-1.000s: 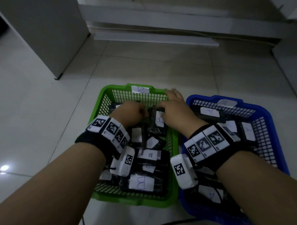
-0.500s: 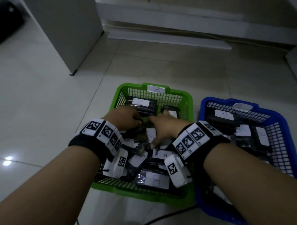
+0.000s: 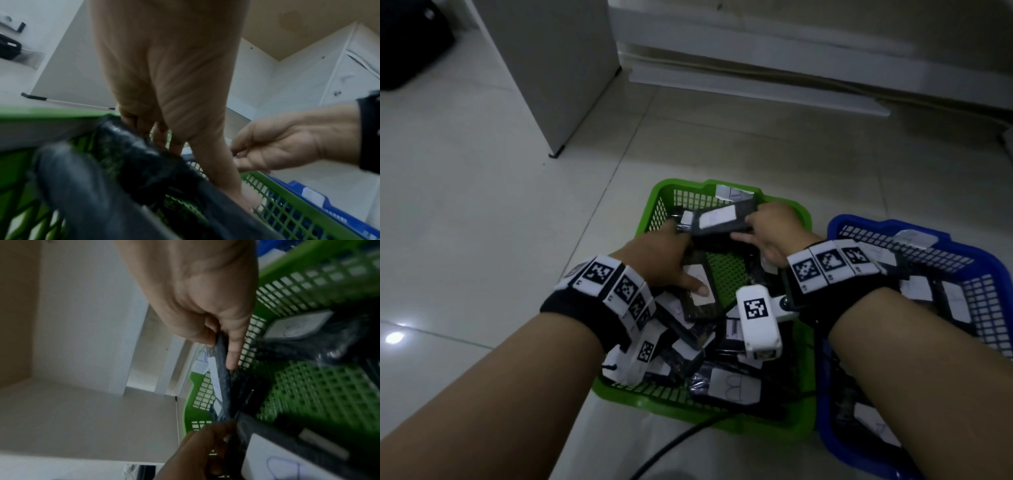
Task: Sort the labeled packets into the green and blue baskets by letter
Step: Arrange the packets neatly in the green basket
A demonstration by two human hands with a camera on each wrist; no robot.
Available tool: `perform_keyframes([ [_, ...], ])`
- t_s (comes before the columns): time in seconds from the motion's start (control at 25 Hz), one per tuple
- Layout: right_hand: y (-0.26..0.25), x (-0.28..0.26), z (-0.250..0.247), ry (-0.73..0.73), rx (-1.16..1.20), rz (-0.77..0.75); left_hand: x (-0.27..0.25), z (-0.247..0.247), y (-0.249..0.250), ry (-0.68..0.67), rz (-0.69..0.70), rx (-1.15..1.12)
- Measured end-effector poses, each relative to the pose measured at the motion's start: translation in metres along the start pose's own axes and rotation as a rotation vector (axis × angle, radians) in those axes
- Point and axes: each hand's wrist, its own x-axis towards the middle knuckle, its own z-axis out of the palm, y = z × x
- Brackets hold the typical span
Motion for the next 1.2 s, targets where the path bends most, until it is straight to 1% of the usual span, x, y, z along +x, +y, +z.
perform_keyframes([
  [0.04,0.004,0.000,0.005,-0.056,0.083,0.045,-0.001,-0.003,-0.001,0.037,0.011,-0.111],
  [0.08,0.009,0.000,0.009,-0.079,0.050,0.054,-0.001,-0.005,-0.002,0.086,0.020,-0.205],
  [0.16,0.013,-0.004,0.012,-0.092,-0.244,0.001,0.002,-0.007,-0.007,0.224,-0.016,-0.364],
  [0.2,0.014,-0.010,0.011,-0.060,-0.419,-0.054,0.003,-0.007,-0.009,0.283,-0.069,-0.466],
  [0.24,0.013,-0.018,0.009,-0.050,-0.505,-0.089,0.006,-0.006,-0.011,0.334,-0.121,-0.595],
  [0.28,0.011,-0.025,0.006,-0.085,-0.507,-0.120,0.007,-0.006,-0.011,0.376,-0.158,-0.734],
  [0.32,0.012,-0.031,0.004,-0.164,-0.471,-0.134,0.009,-0.006,-0.010,0.413,-0.180,-0.818],
  [0.36,0.011,-0.039,0.003,-0.240,-0.448,-0.137,0.010,-0.007,-0.008,0.437,-0.190,-0.799],
  [0.4,0.011,-0.043,0.002,-0.273,-0.446,-0.145,0.012,-0.006,-0.006,0.438,-0.187,-0.691],
  [0.44,0.012,-0.043,-0.002,-0.253,-0.470,-0.166,0.012,-0.005,-0.004,0.417,-0.174,-0.546],
  [0.52,0.014,-0.034,-0.007,-0.133,-0.588,-0.190,0.010,0.000,0.001,0.316,-0.132,-0.239],
  [0.56,0.015,-0.030,-0.009,-0.110,-0.649,-0.165,0.009,0.004,0.002,0.253,-0.125,-0.077],
  [0.64,0.022,-0.031,-0.008,-0.165,-0.698,-0.056,0.004,0.012,0.007,0.158,-0.143,0.277],
  [0.68,0.028,-0.031,-0.006,-0.209,-0.695,-0.004,0.001,0.014,0.009,0.127,-0.164,0.398],
  [0.72,0.033,-0.033,-0.002,-0.255,-0.692,0.030,-0.002,0.014,0.012,0.115,-0.187,0.454],
  [0.8,0.041,-0.037,0.007,-0.321,-0.692,0.027,-0.005,0.011,0.013,0.131,-0.207,0.440],
  [0.88,0.044,-0.040,0.015,-0.348,-0.648,-0.008,-0.005,0.010,0.012,0.143,-0.216,0.377],
  [0.96,0.045,-0.039,0.017,-0.363,-0.523,-0.001,-0.004,0.010,0.010,0.145,-0.217,0.331],
  [1.04,0.045,-0.038,0.015,-0.350,-0.422,0.027,-0.006,0.013,0.009,0.137,-0.210,0.348],
  [1.12,0.045,-0.039,0.012,-0.336,-0.488,0.002,-0.008,0.015,0.007,0.107,-0.222,0.372],
  [1.2,0.041,-0.041,0.008,-0.301,-0.606,-0.034,-0.008,0.017,0.008,0.069,-0.234,0.384],
])
